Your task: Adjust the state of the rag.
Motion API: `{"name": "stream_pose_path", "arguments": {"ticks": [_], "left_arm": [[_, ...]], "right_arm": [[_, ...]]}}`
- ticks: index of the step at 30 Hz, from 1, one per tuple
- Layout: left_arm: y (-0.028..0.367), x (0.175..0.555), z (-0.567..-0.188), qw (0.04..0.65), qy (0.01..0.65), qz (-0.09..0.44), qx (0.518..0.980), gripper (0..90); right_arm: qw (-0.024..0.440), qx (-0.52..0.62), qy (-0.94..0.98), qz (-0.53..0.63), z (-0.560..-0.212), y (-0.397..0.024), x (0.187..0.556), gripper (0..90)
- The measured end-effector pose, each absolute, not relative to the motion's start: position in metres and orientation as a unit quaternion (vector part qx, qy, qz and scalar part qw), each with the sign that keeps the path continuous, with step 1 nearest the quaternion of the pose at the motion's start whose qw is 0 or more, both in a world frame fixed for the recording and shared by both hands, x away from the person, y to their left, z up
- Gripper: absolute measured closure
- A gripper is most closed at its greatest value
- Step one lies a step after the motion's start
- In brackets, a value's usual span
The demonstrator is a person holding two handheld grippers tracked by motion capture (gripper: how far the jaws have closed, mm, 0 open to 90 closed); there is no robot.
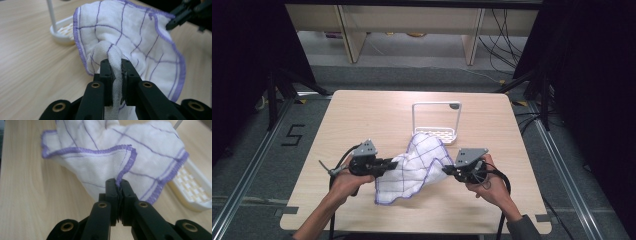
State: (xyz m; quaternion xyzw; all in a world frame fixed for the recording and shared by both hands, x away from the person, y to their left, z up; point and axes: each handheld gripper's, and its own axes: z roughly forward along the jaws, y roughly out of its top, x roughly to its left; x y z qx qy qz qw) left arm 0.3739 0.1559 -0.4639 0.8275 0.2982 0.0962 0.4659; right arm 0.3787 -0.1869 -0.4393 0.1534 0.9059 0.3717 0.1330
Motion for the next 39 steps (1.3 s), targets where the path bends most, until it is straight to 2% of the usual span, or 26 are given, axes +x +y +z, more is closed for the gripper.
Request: {"name": "stream_pose_path", "arguments": {"ticks": [1, 2, 3, 6, 8, 10, 12, 15, 16, 18, 21, 22, 27, 34, 39], "left_arm": [[0.156, 0.369, -0.472, 0.452, 0.296, 0.096, 0.836, 79.8], [0.156, 0.366, -0.477, 0.449, 0.299, 0.091, 0.837, 79.8], [0.153, 0.36, -0.489, 0.446, 0.309, 0.071, 0.837, 78.9], [0.151, 0.359, -0.492, 0.442, 0.308, 0.065, 0.84, 76.7], [0.149, 0.356, -0.492, 0.44, 0.3, 0.051, 0.845, 73.6], [0.148, 0.351, -0.492, 0.432, 0.295, 0.05, 0.851, 72.3], [0.151, 0.346, -0.493, 0.425, 0.295, 0.043, 0.855, 68.4], [0.158, 0.341, -0.494, 0.428, 0.309, 0.035, 0.849, 59.1], [0.164, 0.339, -0.491, 0.437, 0.319, 0.033, 0.84, 51.0], [0.17, 0.34, -0.486, 0.446, 0.324, 0.038, 0.834, 48.6], [0.184, 0.348, -0.474, 0.472, 0.344, 0.048, 0.81, 43.5], [0.189, 0.353, -0.47, 0.473, 0.353, 0.057, 0.805, 42.9], [0.196, 0.392, -0.472, 0.458, 0.386, 0.069, 0.798, 44.8], [0.165, 0.429, -0.486, 0.429, 0.391, 0.045, 0.813, 44.1], [0.142, 0.447, -0.498, 0.415, 0.388, 0.032, 0.822, 45.2]], "right_arm": [[0.13, 0.16, 0.918, 0.337, -0.457, -0.188, 0.383, 87.5], [0.13, 0.16, 0.918, 0.337, -0.457, -0.188, 0.383, 87.5], [0.127, 0.168, 0.921, 0.327, -0.474, -0.193, 0.386, 87.6], [0.125, 0.174, 0.93, 0.299, -0.482, -0.196, 0.388, 86.0], [0.117, 0.217, 0.918, 0.31, -0.483, -0.207, 0.39, 76.5], [0.115, 0.224, 0.918, 0.307, -0.482, -0.21, 0.389, 74.0], [0.111, 0.237, 0.914, 0.31, -0.477, -0.215, 0.383, 63.7], [0.13, 0.253, 0.904, 0.319, -0.469, -0.221, 0.375, 54.1], [0.14, 0.283, 0.892, 0.324, -0.46, -0.224, 0.369, 50.2], [0.145, 0.294, 0.887, 0.326, -0.457, -0.224, 0.366, 49.7], [0.146, 0.32, 0.866, 0.355, -0.445, -0.224, 0.355, 44.2], [0.138, 0.332, 0.858, 0.368, -0.442, -0.222, 0.348, 39.8], [0.136, 0.362, 0.846, 0.366, -0.448, -0.216, 0.331, 35.6], [0.128, 0.415, 0.842, 0.321, -0.469, -0.217, 0.323, 33.5], [0.153, 0.414, 0.852, 0.281, -0.48, -0.22, 0.322, 35.1]]}}
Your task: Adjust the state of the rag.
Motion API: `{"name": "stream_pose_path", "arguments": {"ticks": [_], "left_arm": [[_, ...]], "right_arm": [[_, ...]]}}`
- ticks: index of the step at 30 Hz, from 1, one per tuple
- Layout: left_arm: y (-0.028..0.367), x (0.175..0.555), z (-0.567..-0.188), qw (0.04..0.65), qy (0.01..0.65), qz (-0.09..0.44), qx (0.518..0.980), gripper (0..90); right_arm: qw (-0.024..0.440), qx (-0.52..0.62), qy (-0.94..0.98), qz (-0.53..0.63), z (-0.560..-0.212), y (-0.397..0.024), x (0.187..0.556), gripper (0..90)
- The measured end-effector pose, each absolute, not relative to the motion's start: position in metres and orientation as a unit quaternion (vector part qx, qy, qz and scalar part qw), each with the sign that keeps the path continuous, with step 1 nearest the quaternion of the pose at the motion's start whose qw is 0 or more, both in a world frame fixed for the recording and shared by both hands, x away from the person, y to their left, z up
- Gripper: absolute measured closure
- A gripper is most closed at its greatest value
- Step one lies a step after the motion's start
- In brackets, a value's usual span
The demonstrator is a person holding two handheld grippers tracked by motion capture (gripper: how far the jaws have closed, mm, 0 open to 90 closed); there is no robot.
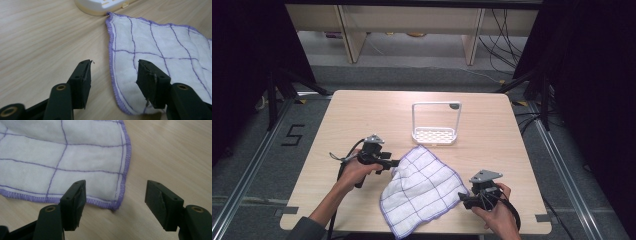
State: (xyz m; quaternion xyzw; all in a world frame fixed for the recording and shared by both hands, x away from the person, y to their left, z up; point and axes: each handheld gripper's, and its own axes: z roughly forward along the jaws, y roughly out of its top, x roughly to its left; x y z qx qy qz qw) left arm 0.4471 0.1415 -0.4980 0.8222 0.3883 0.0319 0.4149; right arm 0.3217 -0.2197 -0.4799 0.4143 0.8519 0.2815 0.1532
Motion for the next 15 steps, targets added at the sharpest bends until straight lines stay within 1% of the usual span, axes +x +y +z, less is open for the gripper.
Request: {"name": "stream_pose_path", "arguments": {"ticks": [2, 4, 5, 6, 8, 9, 10, 11, 12, 13, 14, 15], "left_arm": [[0.136, 0.449, -0.5, 0.411, 0.383, 0.032, 0.827, 46.1], [0.128, 0.45, -0.503, 0.4, 0.378, 0.035, 0.834, 46.6], [0.126, 0.451, -0.504, 0.395, 0.374, 0.038, 0.838, 46.9], [0.123, 0.452, -0.505, 0.396, 0.373, 0.037, 0.839, 49.3], [0.118, 0.452, -0.507, 0.395, 0.36, 0.042, 0.844, 56.7], [0.116, 0.453, -0.507, 0.374, 0.341, 0.058, 0.861, 65.8], [0.116, 0.453, -0.507, 0.374, 0.341, 0.058, 0.861, 70.2], [0.115, 0.453, -0.508, 0.367, 0.335, 0.073, 0.865, 78.0], [0.116, 0.452, -0.508, 0.366, 0.331, 0.074, 0.866, 78.0], [0.117, 0.451, -0.507, 0.37, 0.331, 0.075, 0.865, 82.7], [0.117, 0.45, -0.506, 0.366, 0.323, 0.082, 0.869, 85.9], [0.118, 0.449, -0.505, 0.362, 0.319, 0.084, 0.872, 86.8]], "right_arm": [[0.145, 0.418, 0.851, 0.285, -0.482, -0.22, 0.322, 37.8], [0.151, 0.415, 0.851, 0.284, -0.486, -0.221, 0.324, 38.9], [0.152, 0.417, 0.849, 0.286, -0.488, -0.222, 0.326, 41.4], [0.151, 0.421, 0.848, 0.286, -0.489, -0.223, 0.326, 43.4], [0.158, 0.41, 0.852, 0.283, -0.492, -0.224, 0.329, 46.2], [0.152, 0.411, 0.855, 0.277, -0.495, -0.223, 0.331, 51.0], [0.152, 0.411, 0.855, 0.277, -0.495, -0.223, 0.331, 51.0], [0.141, 0.404, 0.857, 0.286, -0.498, -0.223, 0.333, 60.2], [0.141, 0.404, 0.857, 0.286, -0.498, -0.223, 0.333, 60.2], [0.14, 0.402, 0.855, 0.296, -0.5, -0.223, 0.334, 65.4], [0.132, 0.393, 0.862, 0.291, -0.498, -0.224, 0.335, 73.2], [0.125, 0.388, 0.865, 0.294, -0.498, -0.224, 0.336, 80.4]]}}
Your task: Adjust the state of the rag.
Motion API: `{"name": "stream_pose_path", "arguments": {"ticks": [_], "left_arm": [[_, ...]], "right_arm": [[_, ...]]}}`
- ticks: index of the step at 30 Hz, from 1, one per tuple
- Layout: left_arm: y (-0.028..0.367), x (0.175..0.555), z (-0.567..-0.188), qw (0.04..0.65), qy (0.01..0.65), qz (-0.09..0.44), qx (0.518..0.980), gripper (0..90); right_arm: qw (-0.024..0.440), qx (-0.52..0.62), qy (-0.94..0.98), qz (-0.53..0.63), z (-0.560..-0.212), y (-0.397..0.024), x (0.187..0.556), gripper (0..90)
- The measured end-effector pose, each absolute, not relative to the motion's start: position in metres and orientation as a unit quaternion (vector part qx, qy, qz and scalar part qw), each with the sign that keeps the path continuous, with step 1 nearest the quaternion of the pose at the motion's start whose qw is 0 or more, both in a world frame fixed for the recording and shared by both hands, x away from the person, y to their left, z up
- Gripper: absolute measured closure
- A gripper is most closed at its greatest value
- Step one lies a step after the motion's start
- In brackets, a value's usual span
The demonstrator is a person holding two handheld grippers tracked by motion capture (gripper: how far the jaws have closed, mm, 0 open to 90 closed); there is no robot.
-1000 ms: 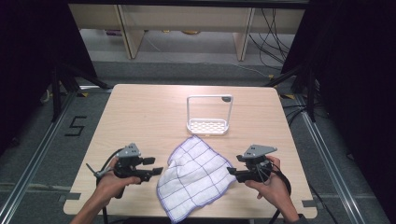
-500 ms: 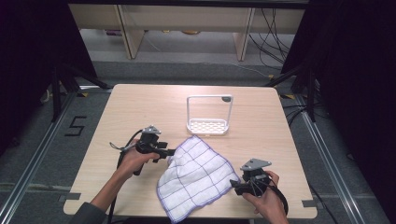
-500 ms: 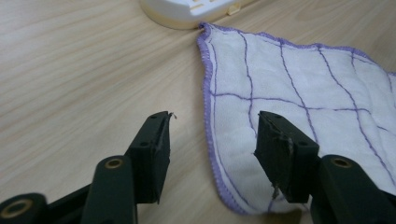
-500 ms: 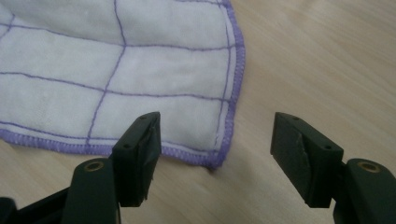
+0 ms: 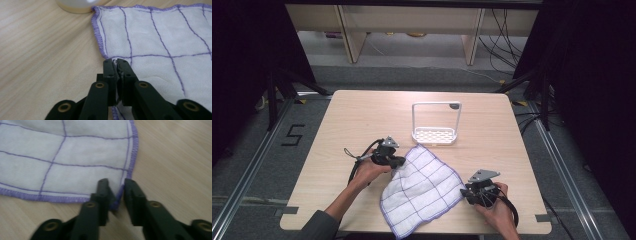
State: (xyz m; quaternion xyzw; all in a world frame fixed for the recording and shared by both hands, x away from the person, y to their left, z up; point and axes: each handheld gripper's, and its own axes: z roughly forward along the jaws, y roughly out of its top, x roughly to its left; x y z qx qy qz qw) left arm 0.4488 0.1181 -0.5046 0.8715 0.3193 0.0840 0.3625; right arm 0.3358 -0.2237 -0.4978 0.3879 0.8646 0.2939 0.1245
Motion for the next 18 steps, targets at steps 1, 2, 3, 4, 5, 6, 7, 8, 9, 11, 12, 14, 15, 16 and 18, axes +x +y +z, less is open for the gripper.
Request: {"name": "stream_pose_path", "arguments": {"ticks": [1, 2, 3, 4, 5, 6, 7, 8, 9, 11, 12, 14, 15, 16, 18], "left_arm": [[0.12, 0.448, -0.504, 0.362, 0.313, 0.085, 0.874, 87.0], [0.123, 0.445, -0.502, 0.36, 0.311, 0.087, 0.875, 87.2], [0.126, 0.442, -0.501, 0.363, 0.312, 0.089, 0.874, 87.3], [0.131, 0.439, -0.499, 0.366, 0.312, 0.089, 0.873, 87.3], [0.134, 0.437, -0.497, 0.37, 0.313, 0.085, 0.87, 87.3], [0.139, 0.432, -0.493, 0.374, 0.31, 0.081, 0.87, 87.3], [0.143, 0.428, -0.489, 0.377, 0.306, 0.08, 0.871, 87.3], [0.151, 0.421, -0.481, 0.383, 0.297, 0.076, 0.871, 87.3], [0.153, 0.418, -0.48, 0.384, 0.294, 0.077, 0.872, 87.2], [0.155, 0.416, -0.477, 0.381, 0.292, 0.079, 0.874, 87.2], [0.159, 0.415, -0.476, 0.38, 0.29, 0.078, 0.875, 87.2], [0.164, 0.417, -0.478, 0.381, 0.296, 0.078, 0.873, 87.1], [0.168, 0.424, -0.482, 0.382, 0.31, 0.079, 0.867, 87.0], [0.168, 0.424, -0.482, 0.382, 0.31, 0.079, 0.867, 87.0], [0.171, 0.434, -0.493, 0.375, 0.326, 0.079, 0.864, 86.9]], "right_arm": [[0.134, 0.369, 0.868, 0.303, -0.5, -0.224, 0.339, 83.7], [0.128, 0.366, 0.872, 0.3, -0.499, -0.224, 0.341, 86.0], [0.122, 0.365, 0.874, 0.298, -0.498, -0.223, 0.344, 87.3], [0.127, 0.359, 0.879, 0.288, -0.496, -0.224, 0.348, 87.6], [0.137, 0.348, 0.883, 0.282, -0.495, -0.225, 0.354, 87.8], [0.136, 0.345, 0.885, 0.28, -0.494, -0.226, 0.359, 87.8], [0.141, 0.339, 0.887, 0.279, -0.491, -0.228, 0.369, 87.8], [0.149, 0.332, 0.889, 0.28, -0.488, -0.228, 0.386, 87.8], [0.148, 0.326, 0.891, 0.278, -0.486, -0.228, 0.395, 87.8], [0.147, 0.323, 0.893, 0.276, -0.485, -0.227, 0.403, 87.8], [0.154, 0.32, 0.894, 0.273, -0.484, -0.226, 0.412, 87.8], [0.164, 0.312, 0.895, 0.272, -0.484, -0.219, 0.433, 87.8], [0.174, 0.299, 0.9, 0.265, -0.483, -0.211, 0.447, 87.8], [0.174, 0.299, 0.9, 0.265, -0.483, -0.211, 0.447, 87.8], [0.187, 0.301, 0.898, 0.26, -0.486, -0.203, 0.463, 87.5]]}}
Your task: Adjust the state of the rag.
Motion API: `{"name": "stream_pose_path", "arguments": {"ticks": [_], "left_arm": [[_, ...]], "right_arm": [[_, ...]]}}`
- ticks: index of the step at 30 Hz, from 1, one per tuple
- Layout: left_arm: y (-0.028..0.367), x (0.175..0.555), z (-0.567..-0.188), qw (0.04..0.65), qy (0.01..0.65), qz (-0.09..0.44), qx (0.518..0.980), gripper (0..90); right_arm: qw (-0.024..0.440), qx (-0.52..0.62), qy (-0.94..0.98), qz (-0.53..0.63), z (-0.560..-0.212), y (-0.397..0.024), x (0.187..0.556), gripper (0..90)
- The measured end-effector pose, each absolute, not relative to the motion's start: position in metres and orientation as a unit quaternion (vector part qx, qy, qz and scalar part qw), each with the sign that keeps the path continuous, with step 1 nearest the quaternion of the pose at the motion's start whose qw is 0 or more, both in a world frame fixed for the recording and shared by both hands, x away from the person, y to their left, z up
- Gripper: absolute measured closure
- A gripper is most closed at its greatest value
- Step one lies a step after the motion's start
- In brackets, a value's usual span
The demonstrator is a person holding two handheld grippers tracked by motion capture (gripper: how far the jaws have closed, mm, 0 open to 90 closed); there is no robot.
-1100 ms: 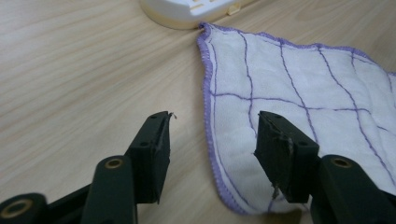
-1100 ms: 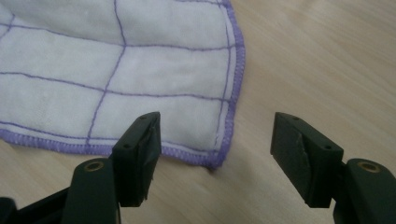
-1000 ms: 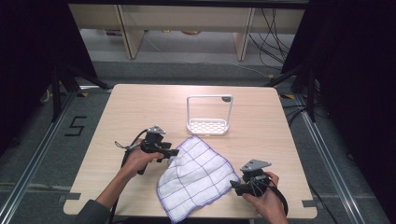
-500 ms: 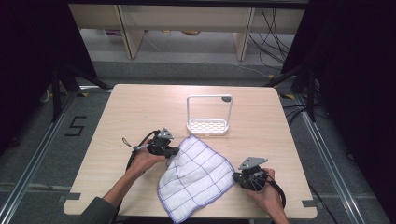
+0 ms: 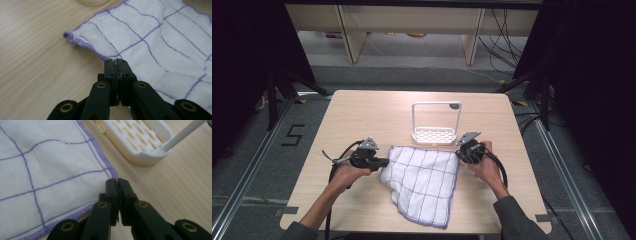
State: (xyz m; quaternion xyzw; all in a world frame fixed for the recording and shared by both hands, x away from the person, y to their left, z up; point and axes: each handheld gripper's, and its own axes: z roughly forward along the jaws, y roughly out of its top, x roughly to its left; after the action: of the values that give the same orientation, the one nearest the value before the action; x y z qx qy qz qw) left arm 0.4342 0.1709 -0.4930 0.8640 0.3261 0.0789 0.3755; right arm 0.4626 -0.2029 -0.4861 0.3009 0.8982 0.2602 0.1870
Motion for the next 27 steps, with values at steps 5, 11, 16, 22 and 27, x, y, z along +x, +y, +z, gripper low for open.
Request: {"name": "stream_pose_path", "arguments": {"ticks": [5, 11, 16, 22, 27], "left_arm": [[0.17, 0.435, -0.502, 0.37, 0.33, 0.067, 0.866, 86.4], [0.171, 0.422, -0.505, 0.373, 0.332, 0.063, 0.864, 85.9], [0.173, 0.409, -0.502, 0.378, 0.326, 0.059, 0.865, 85.2], [0.178, 0.414, -0.496, 0.399, 0.364, 0.061, 0.839, 59.6], [0.184, 0.437, -0.487, 0.416, 0.408, 0.084, 0.808, 52.7]], "right_arm": [[0.197, 0.318, 0.893, 0.249, -0.488, -0.204, 0.467, 72.2], [0.19, 0.383, 0.859, 0.283, -0.481, -0.225, 0.451, 59.3], [0.175, 0.403, 0.844, 0.307, -0.478, -0.225, 0.451, 54.6], [0.155, 0.417, 0.837, 0.318, -0.484, -0.206, 0.457, 50.4], [0.155, 0.417, 0.838, 0.315, -0.488, -0.198, 0.464, 49.4]]}}
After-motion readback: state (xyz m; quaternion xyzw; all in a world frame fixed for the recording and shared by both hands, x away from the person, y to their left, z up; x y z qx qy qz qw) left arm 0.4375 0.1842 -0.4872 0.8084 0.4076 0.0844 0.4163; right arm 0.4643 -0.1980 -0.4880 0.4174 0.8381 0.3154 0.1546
